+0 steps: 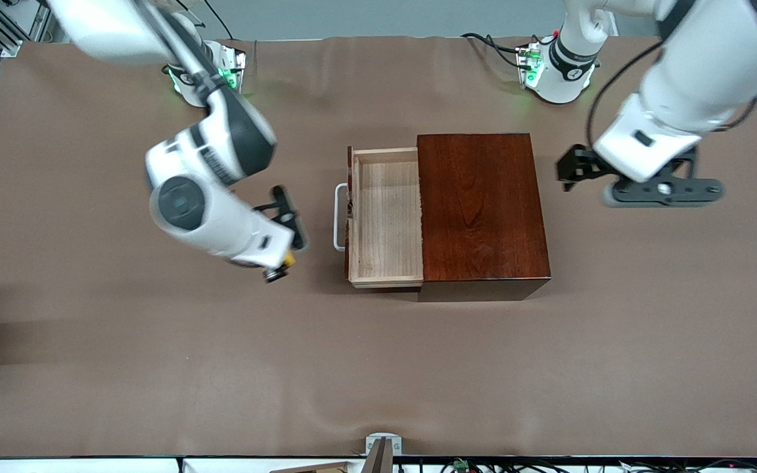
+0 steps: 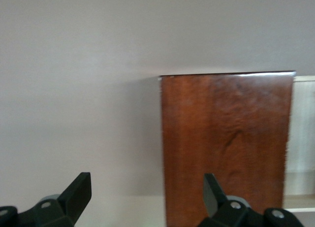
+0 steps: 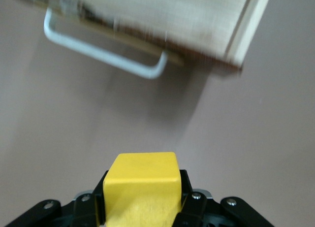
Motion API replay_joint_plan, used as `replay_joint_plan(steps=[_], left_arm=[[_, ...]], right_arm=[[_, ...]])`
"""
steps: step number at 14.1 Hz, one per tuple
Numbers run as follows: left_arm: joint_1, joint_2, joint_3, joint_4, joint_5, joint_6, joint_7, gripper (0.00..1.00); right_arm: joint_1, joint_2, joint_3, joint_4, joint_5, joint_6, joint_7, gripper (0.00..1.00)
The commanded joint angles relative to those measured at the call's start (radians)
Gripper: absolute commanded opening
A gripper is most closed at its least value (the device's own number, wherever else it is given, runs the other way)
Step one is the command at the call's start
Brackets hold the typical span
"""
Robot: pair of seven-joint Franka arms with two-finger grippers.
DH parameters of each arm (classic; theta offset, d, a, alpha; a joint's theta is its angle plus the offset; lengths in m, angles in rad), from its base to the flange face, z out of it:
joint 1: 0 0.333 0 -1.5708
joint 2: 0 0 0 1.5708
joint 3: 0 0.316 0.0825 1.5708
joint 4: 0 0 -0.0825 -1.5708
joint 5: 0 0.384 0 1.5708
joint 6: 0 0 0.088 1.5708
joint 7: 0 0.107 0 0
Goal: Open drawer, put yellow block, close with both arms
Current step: 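Lower the yellow block into the open drawer and open the right gripper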
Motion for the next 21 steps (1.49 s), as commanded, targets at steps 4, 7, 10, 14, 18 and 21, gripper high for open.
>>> replay_joint_plan(steps=[4, 7, 10, 14, 18, 21], left_arm=[[0.177, -0.037, -0.014, -0.053, -0.012, 0.006, 0.218, 1.0], [0.214, -0.079, -0.014, -0.119, -0.015, 0.019, 0.225, 1.0], [0.225, -0.152, -0.011, -0.22, -0.018, 0.073, 0.225, 1.0], [0.245, -0.146, -0.011, -0.22, -0.026, 0.078, 0.226, 1.0], [0.245, -0.133, -0.011, -0.217, -0.028, 0.096, 0.225, 1.0], [0.243, -0.133, -0.011, -0.217, -0.026, 0.096, 0.218, 1.0]], right_arm=[[0.125, 0.046, -0.011, 0.074, -0.026, -0.006, 0.258, 0.0], [0.197, 0.098, -0.019, 0.128, -0.028, 0.011, 0.359, 0.0], [0.228, 0.125, -0.02, 0.148, -0.031, 0.028, 0.399, 0.0], [0.277, 0.157, -0.022, 0.157, -0.06, 0.084, 0.46, 0.0], [0.31, 0.175, -0.022, 0.151, -0.092, 0.103, 0.551, 0.0], [0.328, 0.198, -0.022, 0.151, -0.109, 0.106, 0.612, 0.0]])
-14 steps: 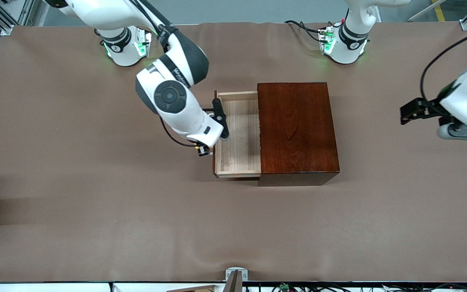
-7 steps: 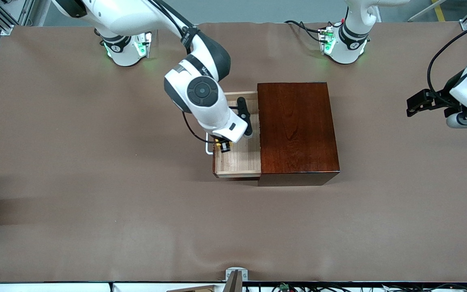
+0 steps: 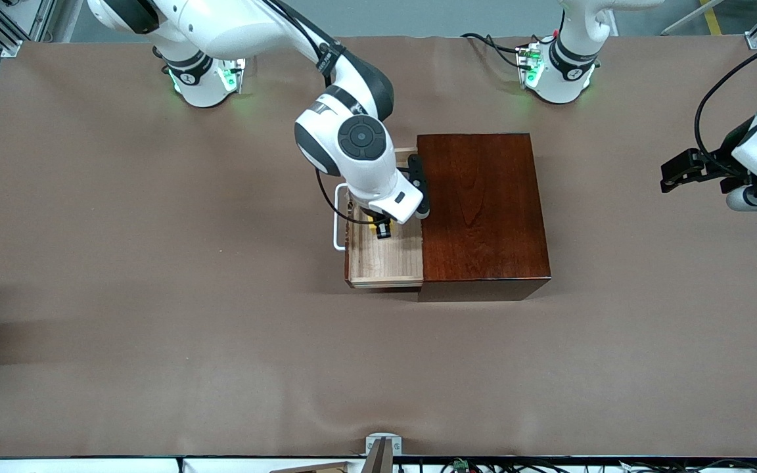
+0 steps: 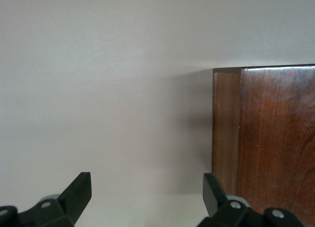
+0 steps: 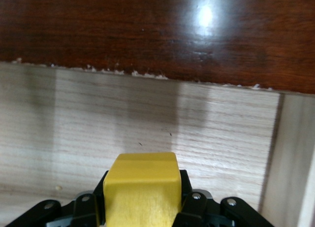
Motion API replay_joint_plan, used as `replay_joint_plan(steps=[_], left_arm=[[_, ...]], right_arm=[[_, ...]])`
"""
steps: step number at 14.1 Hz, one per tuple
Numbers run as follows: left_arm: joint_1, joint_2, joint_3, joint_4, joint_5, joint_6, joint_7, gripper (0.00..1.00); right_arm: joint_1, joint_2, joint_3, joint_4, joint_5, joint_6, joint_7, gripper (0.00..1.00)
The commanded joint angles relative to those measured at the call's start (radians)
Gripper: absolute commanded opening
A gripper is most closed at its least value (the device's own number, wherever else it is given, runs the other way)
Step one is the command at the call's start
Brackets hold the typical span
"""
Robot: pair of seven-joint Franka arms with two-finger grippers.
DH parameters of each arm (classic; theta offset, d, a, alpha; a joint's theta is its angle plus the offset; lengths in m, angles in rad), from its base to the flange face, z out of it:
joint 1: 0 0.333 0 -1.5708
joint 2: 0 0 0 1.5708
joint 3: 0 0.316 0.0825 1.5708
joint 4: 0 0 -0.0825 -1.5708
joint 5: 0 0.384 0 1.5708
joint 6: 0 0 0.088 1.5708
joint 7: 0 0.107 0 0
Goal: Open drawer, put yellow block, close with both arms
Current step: 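Lower the yellow block into the open drawer and open the right gripper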
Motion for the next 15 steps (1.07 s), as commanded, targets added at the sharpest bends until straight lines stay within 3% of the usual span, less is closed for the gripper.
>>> replay_joint_plan(steps=[1, 5, 6, 7, 15], left_arm=[[0.009, -0.013, -0.007, -0.013, -0.021, 0.012, 0.002, 1.0], [0.009, -0.013, -0.007, -0.013, -0.021, 0.01, -0.001, 1.0], [0.009, -0.013, -0.007, -0.013, -0.021, 0.01, -0.001, 1.0], [0.009, -0.013, -0.007, -0.013, -0.02, 0.01, -0.001, 1.0], [-0.004, -0.014, -0.015, -0.004, -0.02, 0.01, -0.009, 1.0]], right_arm=[[0.03, 0.04, -0.009, 0.031, -0.051, 0.008, 0.08, 0.0], [0.051, 0.07, -0.009, 0.035, -0.077, 0.033, 0.124, 0.0], [0.051, 0.07, -0.009, 0.035, -0.08, 0.032, 0.124, 0.26], [0.05, 0.067, -0.009, 0.035, -0.088, 0.03, 0.123, 0.99], [0.024, -0.04, -0.008, 0.035, -0.076, -0.083, 0.135, 1.0]])
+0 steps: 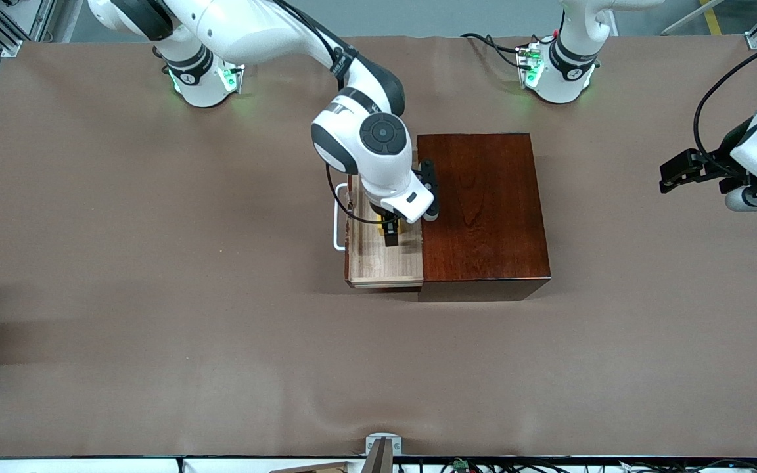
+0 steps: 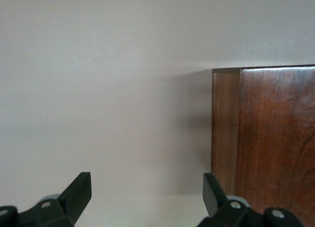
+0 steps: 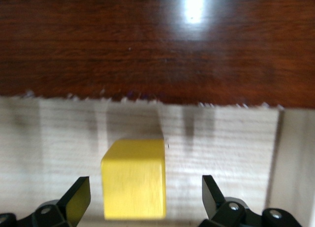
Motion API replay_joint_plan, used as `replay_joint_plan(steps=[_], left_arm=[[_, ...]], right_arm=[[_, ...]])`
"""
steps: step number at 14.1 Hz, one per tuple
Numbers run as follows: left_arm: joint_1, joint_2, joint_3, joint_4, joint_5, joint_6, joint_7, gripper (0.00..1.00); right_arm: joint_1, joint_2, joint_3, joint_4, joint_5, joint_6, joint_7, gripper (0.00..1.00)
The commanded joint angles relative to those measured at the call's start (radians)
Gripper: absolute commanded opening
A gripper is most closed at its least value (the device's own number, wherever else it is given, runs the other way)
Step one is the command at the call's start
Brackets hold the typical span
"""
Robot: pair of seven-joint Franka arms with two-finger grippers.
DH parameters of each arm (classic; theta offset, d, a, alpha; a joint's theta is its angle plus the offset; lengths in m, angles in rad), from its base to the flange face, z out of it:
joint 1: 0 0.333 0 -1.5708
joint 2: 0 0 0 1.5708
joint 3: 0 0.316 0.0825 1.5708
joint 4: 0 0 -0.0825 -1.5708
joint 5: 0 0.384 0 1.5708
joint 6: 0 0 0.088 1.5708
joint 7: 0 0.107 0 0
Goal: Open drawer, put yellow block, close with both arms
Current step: 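Withdraw the right gripper from the drawer while the left gripper swings over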
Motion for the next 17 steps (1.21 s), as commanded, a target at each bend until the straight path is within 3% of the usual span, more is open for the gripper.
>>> replay_joint_plan(steps=[1, 5, 11, 17], left_arm=[[-0.005, -0.013, -0.011, 0.004, -0.02, 0.006, -0.006, 1.0], [-0.013, -0.005, -0.033, 0.006, -0.021, 0.006, -0.008, 1.0], [-0.024, 0.018, -0.14, 0.02, -0.01, 0.012, -0.011, 1.0], [-0.024, 0.053, -0.342, 0.066, -0.007, 0.037, 0.001, 1.0]], right_arm=[[-0.028, -0.081, 0.003, -0.014, -0.007, -0.075, 0.019, 1.0], [-0.148, -0.145, 0.001, -0.016, -0.006, -0.152, 0.094, 1.0], [-0.418, -0.249, 0.0, -0.02, -0.007, -0.233, 0.111, 1.0], [-0.453, -0.354, -0.167, -0.032, -0.007, -0.301, 0.358, 1.0]])
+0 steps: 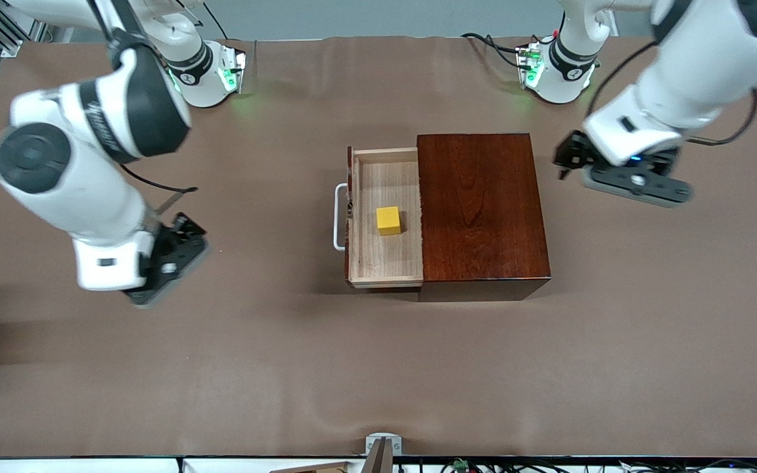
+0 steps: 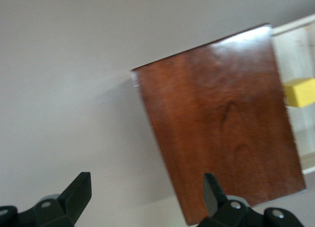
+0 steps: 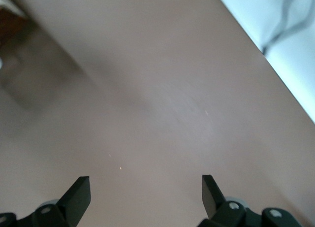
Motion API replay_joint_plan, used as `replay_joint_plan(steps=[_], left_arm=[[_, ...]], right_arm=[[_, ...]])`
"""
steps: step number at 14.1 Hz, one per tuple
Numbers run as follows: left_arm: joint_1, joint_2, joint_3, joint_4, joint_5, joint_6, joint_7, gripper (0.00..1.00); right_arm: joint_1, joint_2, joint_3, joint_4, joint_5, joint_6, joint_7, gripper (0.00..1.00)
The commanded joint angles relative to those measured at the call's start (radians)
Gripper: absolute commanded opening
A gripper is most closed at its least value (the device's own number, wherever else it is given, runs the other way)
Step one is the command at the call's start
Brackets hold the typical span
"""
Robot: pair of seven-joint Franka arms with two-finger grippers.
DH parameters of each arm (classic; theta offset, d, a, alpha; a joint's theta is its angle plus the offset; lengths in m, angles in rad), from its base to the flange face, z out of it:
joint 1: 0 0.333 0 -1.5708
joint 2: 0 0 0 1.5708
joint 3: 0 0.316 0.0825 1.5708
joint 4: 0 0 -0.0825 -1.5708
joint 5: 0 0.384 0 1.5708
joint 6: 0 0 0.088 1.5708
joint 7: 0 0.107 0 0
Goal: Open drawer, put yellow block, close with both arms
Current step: 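Bring the left gripper down against the drawer front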
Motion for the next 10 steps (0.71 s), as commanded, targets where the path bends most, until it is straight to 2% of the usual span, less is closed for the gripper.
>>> replay_joint_plan(steps=[1, 3, 6, 10], left_arm=[[0.005, 0.023, -0.069, 0.055, -0.009, -0.006, 0.021, 1.0], [0.005, 0.028, -0.127, 0.073, -0.014, -0.006, 0.023, 1.0], [0.005, 0.051, -0.207, 0.101, -0.017, -0.005, 0.032, 1.0], [0.005, 0.161, -0.307, 0.197, -0.019, 0.018, 0.113, 1.0]], right_arm=[[-0.008, -0.071, -0.069, -0.037, -0.006, -0.036, 0.082, 1.0], [-0.052, -0.108, -0.096, -0.039, -0.003, -0.061, 0.083, 1.0], [-0.127, -0.189, -0.096, -0.072, -0.003, -0.099, 0.127, 1.0], [-0.167, -0.295, -0.112, -0.169, 0.045, -0.129, 0.322, 1.0]])
